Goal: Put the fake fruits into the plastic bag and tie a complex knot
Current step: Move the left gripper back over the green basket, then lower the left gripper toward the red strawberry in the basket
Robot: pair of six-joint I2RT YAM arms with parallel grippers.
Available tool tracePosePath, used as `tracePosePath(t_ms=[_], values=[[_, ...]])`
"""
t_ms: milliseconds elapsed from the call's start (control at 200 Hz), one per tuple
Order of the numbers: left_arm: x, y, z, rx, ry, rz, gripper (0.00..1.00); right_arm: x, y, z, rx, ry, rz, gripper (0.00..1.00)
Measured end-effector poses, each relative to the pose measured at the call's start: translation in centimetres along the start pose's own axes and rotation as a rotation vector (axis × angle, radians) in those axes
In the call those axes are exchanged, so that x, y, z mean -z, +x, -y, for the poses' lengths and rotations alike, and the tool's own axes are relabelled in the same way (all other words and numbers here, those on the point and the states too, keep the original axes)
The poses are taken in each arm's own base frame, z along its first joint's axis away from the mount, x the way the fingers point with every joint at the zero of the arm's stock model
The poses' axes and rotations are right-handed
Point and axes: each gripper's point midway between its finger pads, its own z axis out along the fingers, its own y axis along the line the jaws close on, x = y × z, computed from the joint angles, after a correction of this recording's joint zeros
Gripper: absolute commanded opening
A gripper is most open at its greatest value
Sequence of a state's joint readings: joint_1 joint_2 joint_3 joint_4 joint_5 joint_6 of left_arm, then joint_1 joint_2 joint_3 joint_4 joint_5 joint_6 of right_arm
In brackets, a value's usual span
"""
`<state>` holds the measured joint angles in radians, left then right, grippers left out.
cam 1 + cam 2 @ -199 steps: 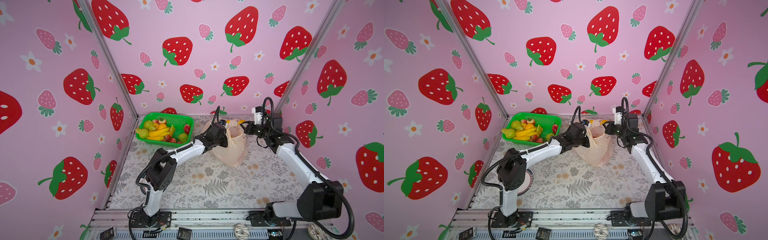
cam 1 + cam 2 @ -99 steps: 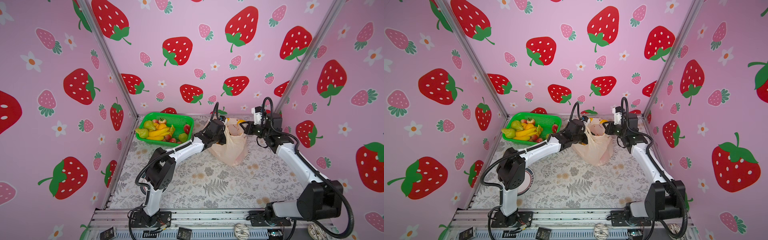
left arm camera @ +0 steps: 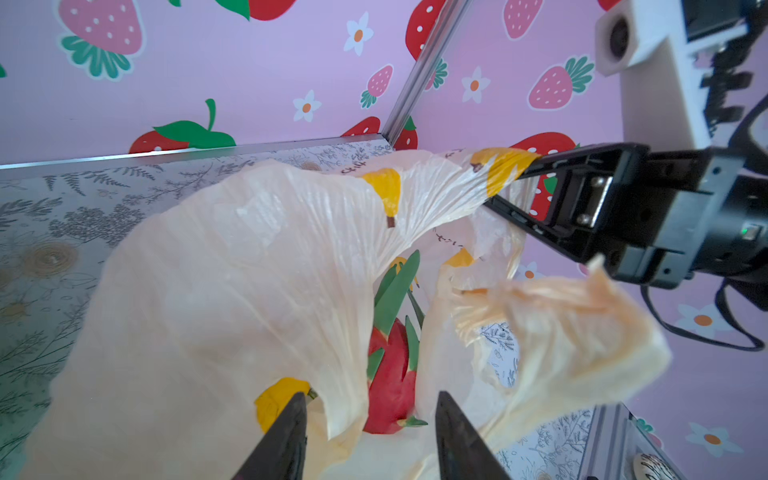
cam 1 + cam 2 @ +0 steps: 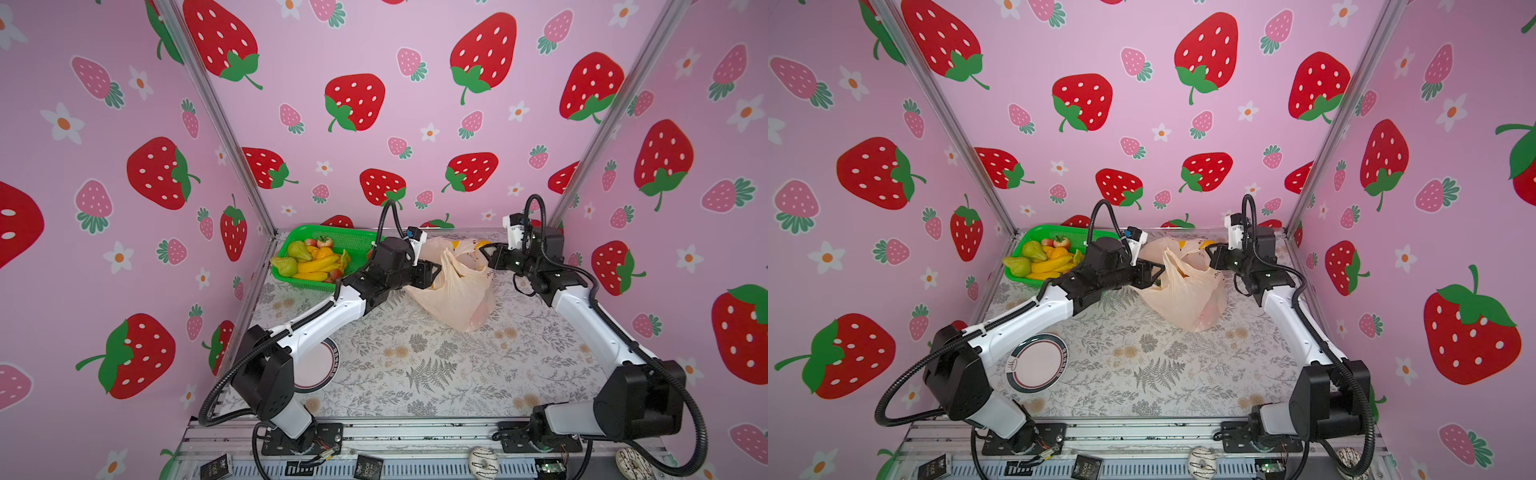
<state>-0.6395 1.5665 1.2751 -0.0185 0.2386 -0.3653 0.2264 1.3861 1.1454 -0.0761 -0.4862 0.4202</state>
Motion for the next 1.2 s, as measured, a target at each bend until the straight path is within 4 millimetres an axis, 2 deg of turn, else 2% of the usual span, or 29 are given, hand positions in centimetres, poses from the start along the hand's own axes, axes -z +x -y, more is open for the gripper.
tracePosePath(t_ms=[110, 220, 310, 360, 475, 550, 620, 750, 925, 1201], values=[[1.9, -0.2, -1.9, 0.031, -0.028, 0.03, 0.51, 0.0, 0.0, 0.0, 0.001, 0.0, 0.0, 0.07], [3.7, -1.3, -4.8, 0.069, -0.106, 0.073, 0.51, 0.0, 0.0, 0.0, 0.003, 0.001, 0.0, 0.07], [4.7, -2.0, -8.0, 0.102, -0.202, 0.097, 0.52, 0.0, 0.0, 0.0, 0.003, 0.002, 0.0, 0.08], [5.1, -1.8, -10.4, 0.127, -0.268, 0.093, 0.52, 0.0, 0.0, 0.0, 0.003, 0.002, 0.0, 0.07], [5.4, -0.5, -15.6, 0.179, -0.414, 0.047, 0.53, 0.0, 0.0, 0.1, 0.005, 0.003, 0.0, 0.07], [6.0, 0.7, -18.2, 0.203, -0.499, 0.012, 0.53, 0.0, 0.0, 0.1, 0.005, 0.003, 0.0, 0.08], [6.8, 1.3, -19.5, 0.205, -0.556, -0.006, 0.54, 0.0, 0.0, 0.1, 0.005, 0.003, 0.0, 0.08], [9.0, 1.0, -21.8, 0.184, -0.671, 0.003, 0.58, 0.0, 0.0, 0.1, 0.006, 0.003, 0.0, 0.08], [11.4, 2.0, -25.0, 0.193, -0.79, -0.028, 0.58, -0.2, 0.2, 0.2, 0.004, 0.005, -0.007, 0.08], [10.4, 4.9, -27.8, 0.175, -0.863, -0.16, 0.59, -0.3, 0.3, 0.3, 0.015, 0.008, -0.01, 0.08]])
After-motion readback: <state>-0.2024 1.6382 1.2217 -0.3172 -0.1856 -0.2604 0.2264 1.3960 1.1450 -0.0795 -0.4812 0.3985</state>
